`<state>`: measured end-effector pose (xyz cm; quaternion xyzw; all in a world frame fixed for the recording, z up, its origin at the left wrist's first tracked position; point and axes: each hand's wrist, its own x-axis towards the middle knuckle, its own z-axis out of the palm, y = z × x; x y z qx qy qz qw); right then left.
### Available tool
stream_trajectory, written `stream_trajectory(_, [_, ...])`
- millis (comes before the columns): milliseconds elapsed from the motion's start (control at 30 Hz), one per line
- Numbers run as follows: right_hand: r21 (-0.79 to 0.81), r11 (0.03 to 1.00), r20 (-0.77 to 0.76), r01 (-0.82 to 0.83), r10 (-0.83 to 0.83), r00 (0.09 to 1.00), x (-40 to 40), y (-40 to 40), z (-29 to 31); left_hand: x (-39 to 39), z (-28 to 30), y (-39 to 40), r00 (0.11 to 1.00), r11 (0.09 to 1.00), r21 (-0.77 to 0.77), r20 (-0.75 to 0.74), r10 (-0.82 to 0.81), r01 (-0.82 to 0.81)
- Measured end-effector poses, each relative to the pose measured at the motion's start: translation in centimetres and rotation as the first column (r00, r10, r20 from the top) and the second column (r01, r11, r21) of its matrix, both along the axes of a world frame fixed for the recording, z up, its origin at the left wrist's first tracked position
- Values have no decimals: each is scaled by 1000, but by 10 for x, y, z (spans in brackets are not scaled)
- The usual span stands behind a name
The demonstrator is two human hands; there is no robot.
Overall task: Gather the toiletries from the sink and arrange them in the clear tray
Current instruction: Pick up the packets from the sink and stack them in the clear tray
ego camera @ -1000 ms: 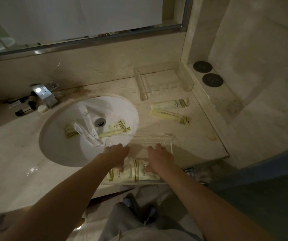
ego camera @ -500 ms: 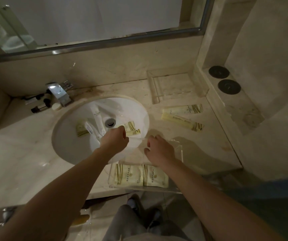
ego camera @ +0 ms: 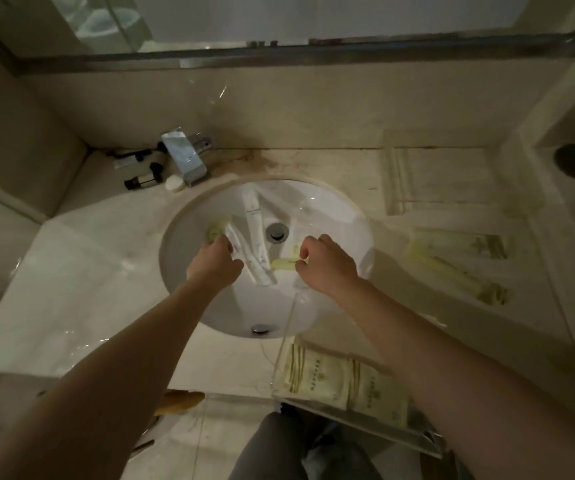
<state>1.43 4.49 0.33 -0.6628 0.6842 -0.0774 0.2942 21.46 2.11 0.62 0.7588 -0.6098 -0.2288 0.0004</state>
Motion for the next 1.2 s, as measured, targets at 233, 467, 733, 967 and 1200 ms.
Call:
stream_trajectory(233, [158,985,-109,-66,84,990,27,-61,-55,39,-52,-55,999,992,121,3,44,-44])
stream_trajectory(467, [333,940,-240,-70,156,958,28,-104,-125,54,-102,-95,994,974,214,62,-89,74])
stream_trajectory(733, [305,950,-385,-62,182,905,33,-123,-153,58,-144,-111,957,926,302,108,-271,228])
stream_trajectory(967, [131,991,-356,-21,67,932,38,-115,-144,60,-143,-112,906,932,204,246,-344,299])
stream_trajectory(1200, [-2,990,-238,138,-134,962,46,-115,-129,61,-142,-106,948,966,234,270,-171,107])
